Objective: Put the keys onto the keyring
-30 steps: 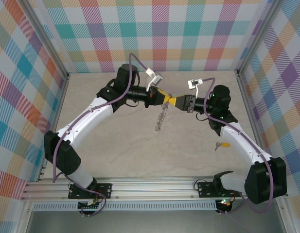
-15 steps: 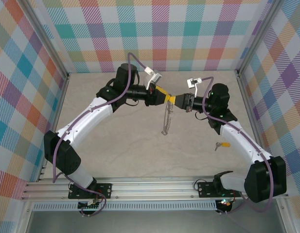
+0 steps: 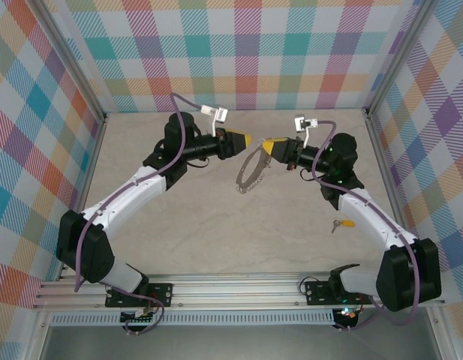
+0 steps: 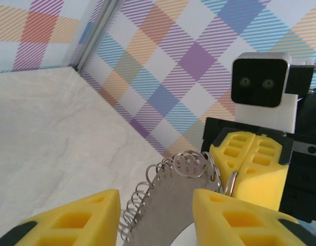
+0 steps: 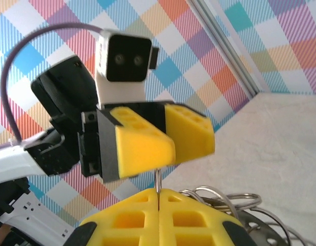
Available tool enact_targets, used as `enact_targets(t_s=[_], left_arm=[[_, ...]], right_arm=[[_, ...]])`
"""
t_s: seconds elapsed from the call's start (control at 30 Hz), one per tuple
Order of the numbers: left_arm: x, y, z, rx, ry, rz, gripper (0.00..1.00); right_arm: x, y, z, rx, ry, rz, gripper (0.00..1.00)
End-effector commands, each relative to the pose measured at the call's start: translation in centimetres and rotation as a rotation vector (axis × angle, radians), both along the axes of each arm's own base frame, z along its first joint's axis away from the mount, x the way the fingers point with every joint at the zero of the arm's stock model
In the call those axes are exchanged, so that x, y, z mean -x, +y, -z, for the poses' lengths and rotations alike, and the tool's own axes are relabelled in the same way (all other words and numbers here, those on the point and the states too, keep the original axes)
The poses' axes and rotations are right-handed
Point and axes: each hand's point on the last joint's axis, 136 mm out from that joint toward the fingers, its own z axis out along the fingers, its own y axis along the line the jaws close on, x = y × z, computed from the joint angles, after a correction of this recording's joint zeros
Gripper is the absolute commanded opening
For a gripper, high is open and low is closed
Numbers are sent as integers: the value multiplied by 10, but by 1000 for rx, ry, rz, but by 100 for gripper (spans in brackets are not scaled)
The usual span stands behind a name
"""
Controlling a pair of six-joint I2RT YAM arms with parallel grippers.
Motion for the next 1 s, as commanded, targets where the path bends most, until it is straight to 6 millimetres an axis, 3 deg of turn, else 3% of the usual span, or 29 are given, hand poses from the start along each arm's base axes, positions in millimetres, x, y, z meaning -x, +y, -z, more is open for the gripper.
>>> enact_targets(t_s=[0.0,0.3,0.97], left_arm=[[13,1,-41,146,-75,45,38],[13,-4,-56,287,-68,55,33],[9,-26,-40,277,-27,87,31]], right_arm=[[-3,-5,-28,-94,-130,30,0],[-18,-5,-31,-180,-124,50,0],[-29,0,-24,-196,-91,46,0]])
